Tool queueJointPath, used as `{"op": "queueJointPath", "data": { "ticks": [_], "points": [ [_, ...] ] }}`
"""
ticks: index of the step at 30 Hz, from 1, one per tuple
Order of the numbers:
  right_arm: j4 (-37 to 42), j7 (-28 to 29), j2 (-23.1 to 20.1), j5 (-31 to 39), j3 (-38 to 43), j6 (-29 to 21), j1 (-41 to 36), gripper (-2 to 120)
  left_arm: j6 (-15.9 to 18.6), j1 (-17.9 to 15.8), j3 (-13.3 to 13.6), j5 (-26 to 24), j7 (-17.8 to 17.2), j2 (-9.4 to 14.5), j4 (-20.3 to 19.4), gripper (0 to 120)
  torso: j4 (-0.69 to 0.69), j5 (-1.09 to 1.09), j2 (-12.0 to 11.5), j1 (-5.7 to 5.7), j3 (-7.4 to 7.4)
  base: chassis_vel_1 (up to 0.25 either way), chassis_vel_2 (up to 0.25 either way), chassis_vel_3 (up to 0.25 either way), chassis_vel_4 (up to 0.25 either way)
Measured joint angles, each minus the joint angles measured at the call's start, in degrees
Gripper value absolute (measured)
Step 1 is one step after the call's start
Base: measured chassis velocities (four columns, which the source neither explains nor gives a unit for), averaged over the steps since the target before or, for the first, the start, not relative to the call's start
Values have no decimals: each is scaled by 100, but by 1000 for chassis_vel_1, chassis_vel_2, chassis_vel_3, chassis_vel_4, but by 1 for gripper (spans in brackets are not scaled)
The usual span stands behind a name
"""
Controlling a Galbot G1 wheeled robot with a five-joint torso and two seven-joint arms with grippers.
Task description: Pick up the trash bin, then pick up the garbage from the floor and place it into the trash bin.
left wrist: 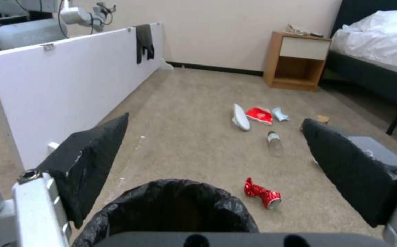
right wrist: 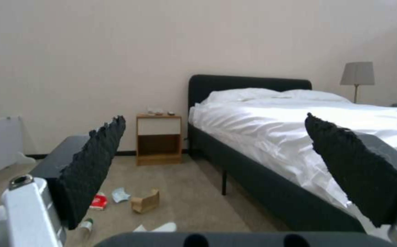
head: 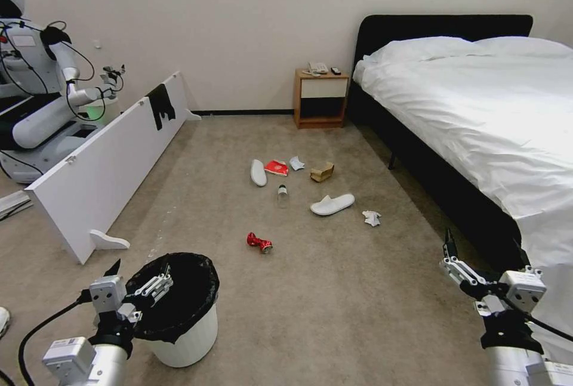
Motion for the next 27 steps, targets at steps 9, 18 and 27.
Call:
{"op": "queueJointPath", "data": {
  "ticks": [9, 18, 27],
  "points": [
    [-31, 0, 9, -4, -1, 2, 13, 100, 39, -18, -24, -9, 3, 18, 9, 100, 0, 0, 0, 0, 0, 0, 0, 0, 0],
    [-76, 2, -25, 13, 8, 2, 42, 100, 891, -105, -79, -159, -278, 120, 66, 100, 0, 0, 0, 0, 0, 0, 0, 0, 0],
    [-148, 18, -86, 50, 17, -9, 96, 100, 2141, -324, -288, -1059, -910, 410, 225, 100, 0, 0, 0, 0, 0, 0, 0, 0, 0]
  ]
}}
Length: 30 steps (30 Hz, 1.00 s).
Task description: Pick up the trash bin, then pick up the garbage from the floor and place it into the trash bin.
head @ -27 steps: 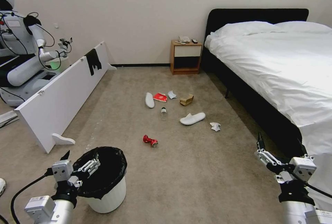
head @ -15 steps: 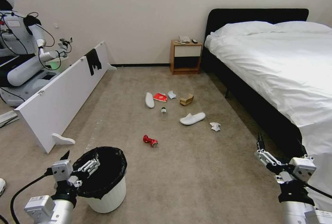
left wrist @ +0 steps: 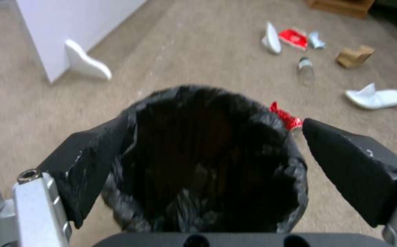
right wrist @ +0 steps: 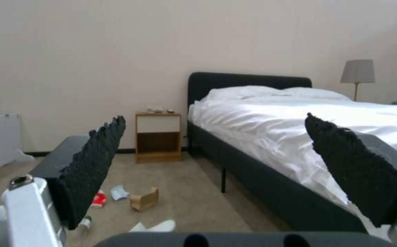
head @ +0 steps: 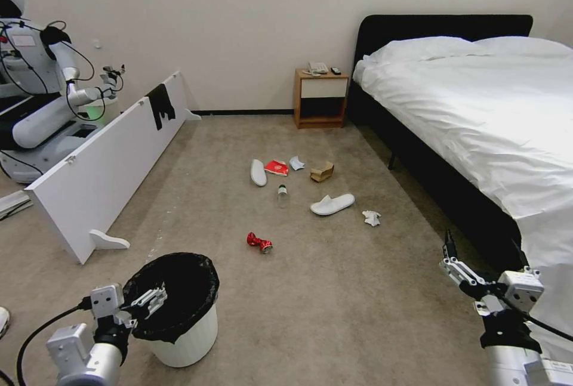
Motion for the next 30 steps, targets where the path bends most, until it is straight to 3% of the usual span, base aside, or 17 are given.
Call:
{"op": "queueJointPath", "data": {
  "ticks": [15, 30],
  "points": [
    [-54, 12, -45, 23, 4, -21, 13, 100, 499, -225, -293, -498, -703, 258, 451, 100, 0, 0, 0, 0, 0, 0, 0, 0, 0],
    [-74, 12, -14, 10, -12, -31, 41, 100, 534, -586, -351, -1139, -1148, 673, 1211, 100, 0, -1, 1, 0, 0, 0, 0, 0, 0]
  ]
}}
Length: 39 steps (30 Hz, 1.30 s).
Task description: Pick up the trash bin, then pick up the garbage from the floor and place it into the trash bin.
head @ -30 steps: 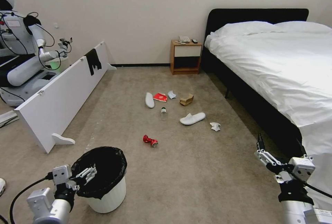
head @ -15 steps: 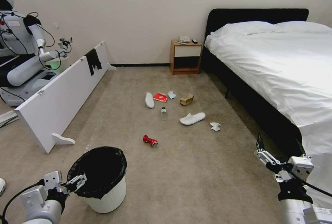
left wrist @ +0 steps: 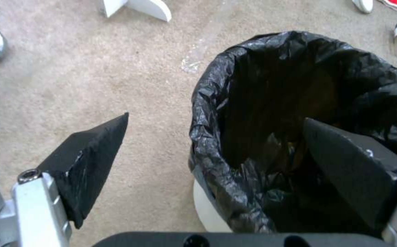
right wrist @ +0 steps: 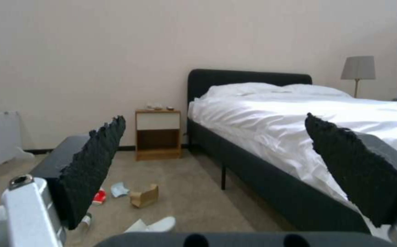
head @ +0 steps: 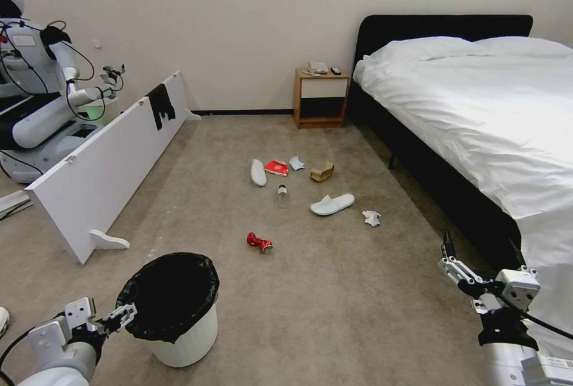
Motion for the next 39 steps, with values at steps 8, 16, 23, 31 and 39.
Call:
{"op": "queueJointPath", "data": {
  "ticks": [8, 16, 23, 31, 39],
  "points": [
    [-25, 1, -7, 4, 23, 0, 20, 100, -12, -296, 120, -338, -148, 189, 561, 100, 0, 1, 0, 0, 0, 0, 0, 0, 0],
    [-51, 3, 14, 4, 29, 0, 27, 100, -17, -563, 228, -646, -302, 433, 996, 100, 0, 1, 0, 0, 0, 0, 0, 0, 0],
    [-73, 5, 40, 3, 32, 0, 62, 100, -19, -714, 283, -813, -388, 568, 1251, 100, 0, 1, 0, 0, 0, 0, 0, 0, 0],
    [-115, 6, 97, -14, 37, 0, 96, 100, -24, -1009, 438, -1201, -583, 754, 1843, 100, 0, 1, 0, 0, 0, 0, 0, 0, 0],
    [-126, 10, 101, -18, 52, 1, 110, 100, -27, -1141, 538, -1527, -715, 834, 2116, 100, 0, 1, 0, 0, 0, 0, 0, 0, 0]
  ]
}}
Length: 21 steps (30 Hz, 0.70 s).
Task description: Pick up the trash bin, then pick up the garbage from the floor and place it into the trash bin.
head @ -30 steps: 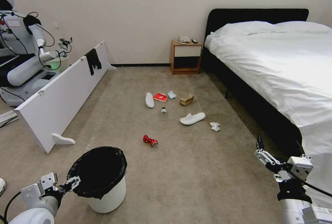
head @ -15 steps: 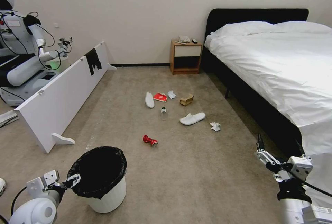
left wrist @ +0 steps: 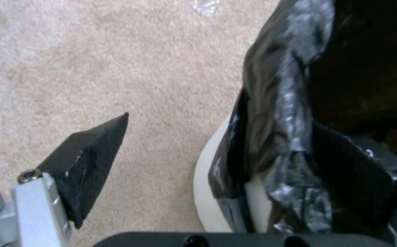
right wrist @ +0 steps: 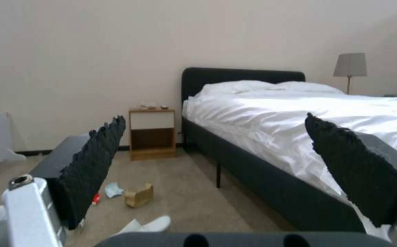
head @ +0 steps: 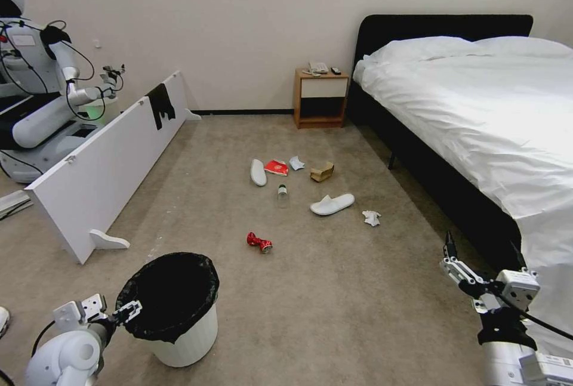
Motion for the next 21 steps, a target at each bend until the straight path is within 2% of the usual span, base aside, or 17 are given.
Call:
{"op": "queueJointPath", "data": {
  "ticks": [14, 17, 20, 21],
  "points": [
    [-45, 6, -33, 13, -5, 0, 67, 100, -40, 76, 88, -27, -4, -21, 95, 100, 2, 5, 1, -1, -1, 0, 0, 0, 0],
    [-50, 8, -35, 17, -6, 0, 77, 100, -41, 103, 101, -10, 7, -37, 77, 94, 1, 5, 1, -1, -1, 0, 0, 0, 0],
    [-55, 10, -44, 24, -6, 0, 88, 100, -42, 127, 125, 0, 34, -48, 70, 81, 1, 4, 1, -2, -1, 0, 0, 0, 0],
    [-55, 10, -44, 24, -6, 0, 88, 100, -42, 127, 125, 0, 34, -48, 70, 81, 1, 4, 1, -2, -1, 0, 0, 0, 0]
  ]
}}
